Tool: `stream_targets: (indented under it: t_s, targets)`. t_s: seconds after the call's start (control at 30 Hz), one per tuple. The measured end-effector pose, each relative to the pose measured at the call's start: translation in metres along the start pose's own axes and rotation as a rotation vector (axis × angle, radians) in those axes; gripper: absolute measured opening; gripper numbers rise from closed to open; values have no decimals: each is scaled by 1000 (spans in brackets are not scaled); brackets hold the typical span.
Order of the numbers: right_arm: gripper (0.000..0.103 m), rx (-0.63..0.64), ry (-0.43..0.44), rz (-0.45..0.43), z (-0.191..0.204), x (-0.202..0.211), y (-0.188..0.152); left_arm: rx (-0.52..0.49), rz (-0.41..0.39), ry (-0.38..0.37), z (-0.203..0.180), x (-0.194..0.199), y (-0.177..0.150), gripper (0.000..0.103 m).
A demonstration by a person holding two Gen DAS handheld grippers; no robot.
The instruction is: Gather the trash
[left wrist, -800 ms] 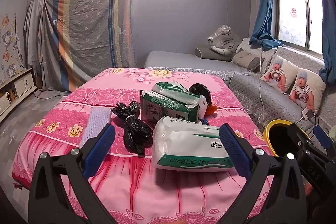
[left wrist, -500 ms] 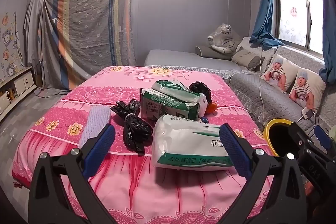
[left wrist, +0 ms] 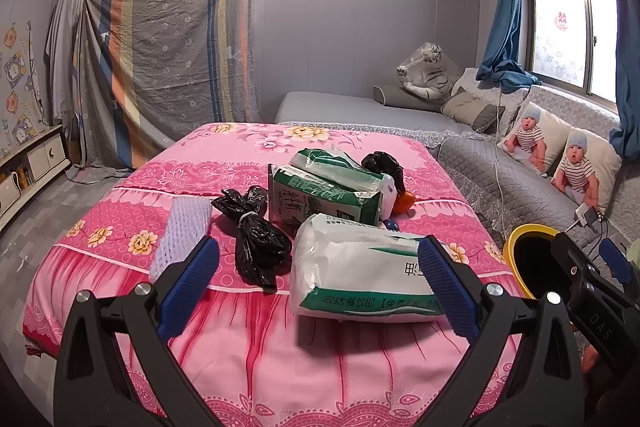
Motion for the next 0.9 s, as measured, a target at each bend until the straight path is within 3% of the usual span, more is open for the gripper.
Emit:
stream_targets:
  t_s: [0.9]
  targets:
    - [96, -5, -5, 10, -1, -3, -4, -3, -2, 21, 3, -1, -2, 95]
Point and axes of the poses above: each gripper's, at about its wrist camera, not at the fingertips, and x roughly against the way its jaws point, z to its left, y to its top, the point moved 8 cm from there along -x, roughly the way its jaws point, and after that the axes turned 4 degrees about -y, right-handed, at the moved point
